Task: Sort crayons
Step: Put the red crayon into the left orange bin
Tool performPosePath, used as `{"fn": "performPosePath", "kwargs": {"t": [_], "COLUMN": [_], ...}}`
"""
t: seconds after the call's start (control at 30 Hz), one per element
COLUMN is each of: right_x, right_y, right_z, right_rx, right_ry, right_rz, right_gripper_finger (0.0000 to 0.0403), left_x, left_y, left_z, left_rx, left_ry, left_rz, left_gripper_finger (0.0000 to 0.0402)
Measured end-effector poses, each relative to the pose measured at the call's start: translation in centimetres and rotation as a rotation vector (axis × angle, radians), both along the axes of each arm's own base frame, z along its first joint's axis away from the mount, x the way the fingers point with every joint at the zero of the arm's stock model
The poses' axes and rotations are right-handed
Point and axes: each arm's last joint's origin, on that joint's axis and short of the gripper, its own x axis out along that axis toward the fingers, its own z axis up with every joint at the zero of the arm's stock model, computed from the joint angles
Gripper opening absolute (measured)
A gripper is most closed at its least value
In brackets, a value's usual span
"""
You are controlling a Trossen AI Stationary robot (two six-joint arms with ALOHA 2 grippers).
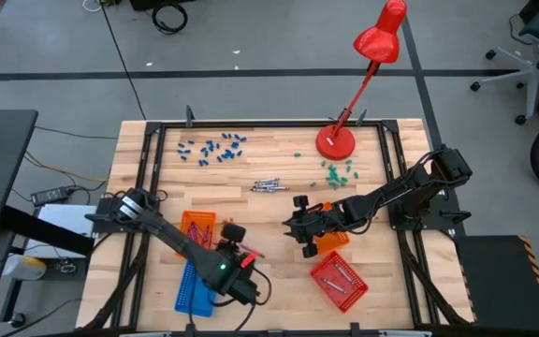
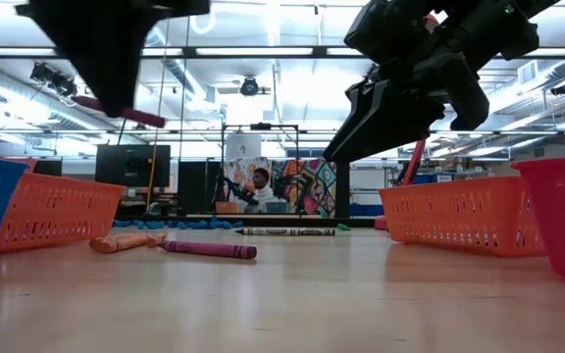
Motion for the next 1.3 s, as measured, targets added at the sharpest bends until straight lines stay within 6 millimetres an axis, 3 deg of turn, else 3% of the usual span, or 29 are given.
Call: {"fn": "performPosePath", "kwargs": {"t": [0.4,0.9,1.3], "right_x": [0.0,-0.4,-0.4], "right_y": [0.2,1.5,1.6], "right_z": [0.0,0.0,0.0], "right_rx": [0.032,0.048,0.06], "right_ry": [0.005,0.005,0.002], "right_rz": [0.015,0.058,0.052], "right_gripper_finger": [0.0139,0.0139,0.0139], "left_x": [-2.3,-6.0,-7.6], "left_y": [-0.3,2.1,3.3], "left_z": [0.2,-0.8,-5.5], "left_rx": [0.055,0.101,0.089], "left_ry": [0.078,0.169,0.34], "left_rz": [-0.02,-0.022,-0.235], "left_gripper_finger": [0.0035,0.0038,0.0039]}}
